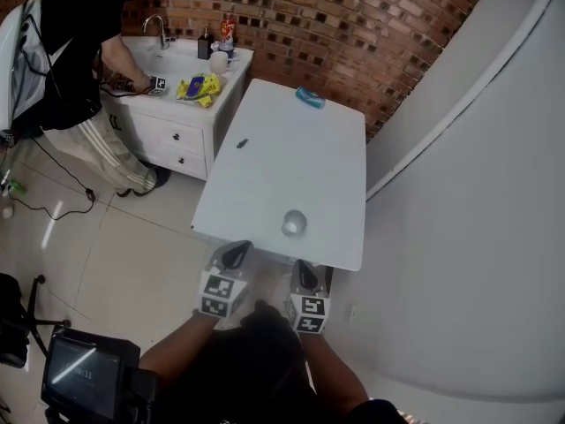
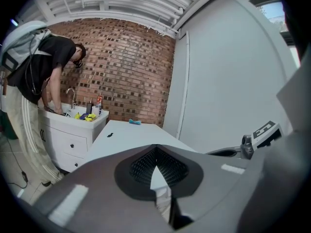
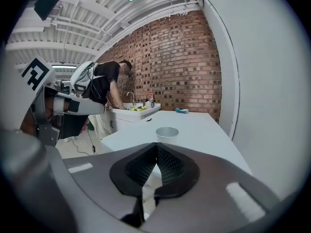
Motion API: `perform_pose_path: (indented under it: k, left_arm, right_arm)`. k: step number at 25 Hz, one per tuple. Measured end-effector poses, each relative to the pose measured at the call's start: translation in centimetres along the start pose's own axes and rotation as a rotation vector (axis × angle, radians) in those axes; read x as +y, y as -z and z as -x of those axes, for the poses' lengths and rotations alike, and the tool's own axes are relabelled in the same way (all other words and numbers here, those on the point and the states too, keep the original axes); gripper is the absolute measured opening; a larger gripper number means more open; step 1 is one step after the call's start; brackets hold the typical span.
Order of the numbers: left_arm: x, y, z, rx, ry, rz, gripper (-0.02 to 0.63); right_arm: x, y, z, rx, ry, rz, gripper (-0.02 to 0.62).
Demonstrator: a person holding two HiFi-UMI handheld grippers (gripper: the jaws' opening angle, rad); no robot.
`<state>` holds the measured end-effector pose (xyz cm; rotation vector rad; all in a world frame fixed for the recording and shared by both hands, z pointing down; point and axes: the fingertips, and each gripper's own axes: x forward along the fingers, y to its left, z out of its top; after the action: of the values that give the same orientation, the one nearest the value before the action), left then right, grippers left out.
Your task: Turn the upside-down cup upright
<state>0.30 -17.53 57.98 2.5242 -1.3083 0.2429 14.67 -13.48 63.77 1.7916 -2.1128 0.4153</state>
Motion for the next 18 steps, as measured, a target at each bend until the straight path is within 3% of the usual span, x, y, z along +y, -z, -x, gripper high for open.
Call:
perform_pose_path:
  k: [5,14,18]
  left_arm:
    - [-0.6,0.2,0.7,0.001,0.009,0.016,0.0]
    - [-3.7,-0.9,2.1,-0.05,0.082,0.008,0.001]
    - [-4.1,-0.8,2.7,-0.038,0.083,0.002,0.001]
  right_arm:
    - [1.5,-2.0,1.1,-0.068,-0.021,0.032,0.014]
    - [2.8,-3.2,3.6,-0.122,-0.021,-0.006,0.014]
    - [1.9,-3.4,4.5,-0.117,0.01,-0.096,0.012]
